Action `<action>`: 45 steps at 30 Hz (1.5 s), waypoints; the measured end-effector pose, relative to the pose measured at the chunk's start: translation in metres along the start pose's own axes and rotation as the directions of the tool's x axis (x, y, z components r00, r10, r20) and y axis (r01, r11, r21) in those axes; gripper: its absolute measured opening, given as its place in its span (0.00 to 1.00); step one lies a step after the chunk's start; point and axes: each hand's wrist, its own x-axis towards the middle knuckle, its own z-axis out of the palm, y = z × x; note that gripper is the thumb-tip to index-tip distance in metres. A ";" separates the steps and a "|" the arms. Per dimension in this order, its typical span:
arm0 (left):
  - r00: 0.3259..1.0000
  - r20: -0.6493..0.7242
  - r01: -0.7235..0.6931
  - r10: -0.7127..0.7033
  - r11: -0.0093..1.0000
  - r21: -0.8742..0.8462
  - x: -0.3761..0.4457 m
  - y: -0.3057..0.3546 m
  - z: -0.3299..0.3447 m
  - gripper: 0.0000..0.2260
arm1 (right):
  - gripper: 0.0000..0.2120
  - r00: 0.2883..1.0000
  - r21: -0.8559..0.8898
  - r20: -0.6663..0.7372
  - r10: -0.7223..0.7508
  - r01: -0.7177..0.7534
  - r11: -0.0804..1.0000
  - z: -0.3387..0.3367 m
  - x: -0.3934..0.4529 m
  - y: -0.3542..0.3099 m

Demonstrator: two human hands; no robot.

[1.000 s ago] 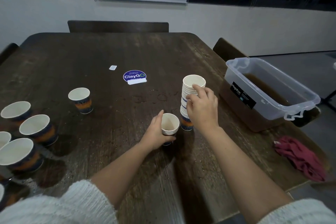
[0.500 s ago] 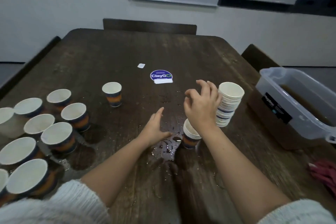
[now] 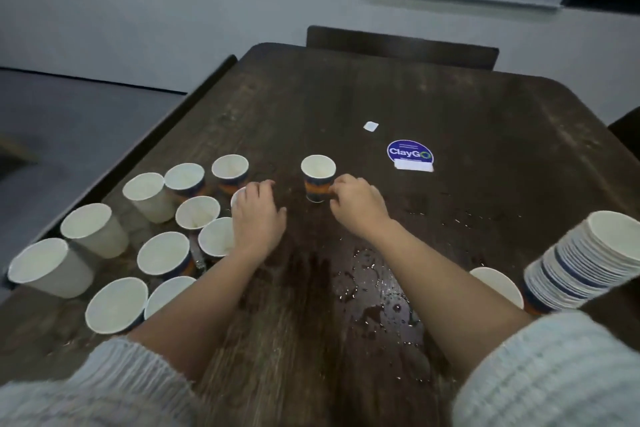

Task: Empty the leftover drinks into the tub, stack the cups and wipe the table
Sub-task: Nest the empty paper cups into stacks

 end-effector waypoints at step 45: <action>0.870 -0.059 -0.436 0.490 0.705 -0.559 -0.053 0.178 -0.006 0.09 | 0.07 0.754 0.163 -0.597 0.276 -0.222 0.961 -0.050 -0.197 0.129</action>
